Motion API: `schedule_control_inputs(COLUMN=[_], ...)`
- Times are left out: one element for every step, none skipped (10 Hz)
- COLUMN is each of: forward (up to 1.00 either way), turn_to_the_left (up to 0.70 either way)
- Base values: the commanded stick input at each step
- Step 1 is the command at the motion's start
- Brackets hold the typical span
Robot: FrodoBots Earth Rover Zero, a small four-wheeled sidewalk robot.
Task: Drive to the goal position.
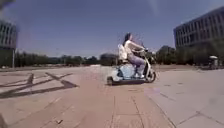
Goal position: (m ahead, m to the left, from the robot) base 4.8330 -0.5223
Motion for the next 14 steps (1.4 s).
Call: schedule_control_inputs(forward=[1.00,1.00,1.00,1.00,1.00,1.00,1.00,1.00,1.00,1.00,1.00,1.00,1.00,1.00], turn_to_the_left=[0.00,0.00,0.00,0.00,0.00,0.00,0.00,0.00,0.00,0.00,0.29,0.40,0.40,0.40])
